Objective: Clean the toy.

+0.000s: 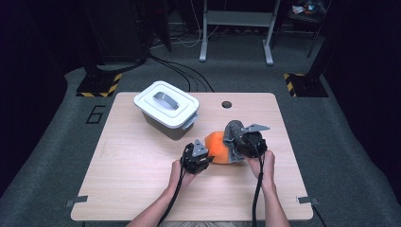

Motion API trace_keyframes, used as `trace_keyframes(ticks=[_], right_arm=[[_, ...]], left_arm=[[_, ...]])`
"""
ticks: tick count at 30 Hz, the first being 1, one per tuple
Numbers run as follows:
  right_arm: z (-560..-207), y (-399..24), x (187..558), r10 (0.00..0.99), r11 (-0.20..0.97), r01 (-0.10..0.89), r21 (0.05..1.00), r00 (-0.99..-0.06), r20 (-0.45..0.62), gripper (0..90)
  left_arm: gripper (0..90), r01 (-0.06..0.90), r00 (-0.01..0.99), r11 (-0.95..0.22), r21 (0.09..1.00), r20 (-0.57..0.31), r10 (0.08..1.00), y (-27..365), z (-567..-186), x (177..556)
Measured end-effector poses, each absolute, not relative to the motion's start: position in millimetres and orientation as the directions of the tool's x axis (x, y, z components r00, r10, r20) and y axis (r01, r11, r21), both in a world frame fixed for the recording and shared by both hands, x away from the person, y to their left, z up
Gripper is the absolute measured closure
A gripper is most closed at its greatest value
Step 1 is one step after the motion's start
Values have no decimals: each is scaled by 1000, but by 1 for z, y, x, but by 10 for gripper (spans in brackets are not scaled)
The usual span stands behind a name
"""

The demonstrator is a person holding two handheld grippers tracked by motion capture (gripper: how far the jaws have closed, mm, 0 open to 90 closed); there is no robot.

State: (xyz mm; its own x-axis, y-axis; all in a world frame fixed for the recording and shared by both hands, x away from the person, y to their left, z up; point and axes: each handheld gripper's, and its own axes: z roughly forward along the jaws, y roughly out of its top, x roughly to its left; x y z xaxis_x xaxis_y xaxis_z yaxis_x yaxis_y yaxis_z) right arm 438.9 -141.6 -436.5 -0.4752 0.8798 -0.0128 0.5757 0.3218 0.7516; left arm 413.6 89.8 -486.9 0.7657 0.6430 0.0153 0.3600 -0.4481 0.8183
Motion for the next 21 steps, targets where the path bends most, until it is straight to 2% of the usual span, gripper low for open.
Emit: trace_keyframes(ticks=[9, 12, 21], right_arm=[[-446, -158, 442, 908, 276, 617, 737, -419, 10, 684], [-454, -166, 445, 925, 249, 650, 718, -379, 22, 684], [-475, -172, 453, 940, 245, 709, 662, -339, 15, 684]], left_arm=[[745, 359, 763, -442, 822, 14, 646, 91, -489, 414], [744, 362, 762, -438, 823, 9, 647, 92, -489, 414], [743, 368, 762, -437, 821, 3, 647, 92, -490, 413]])
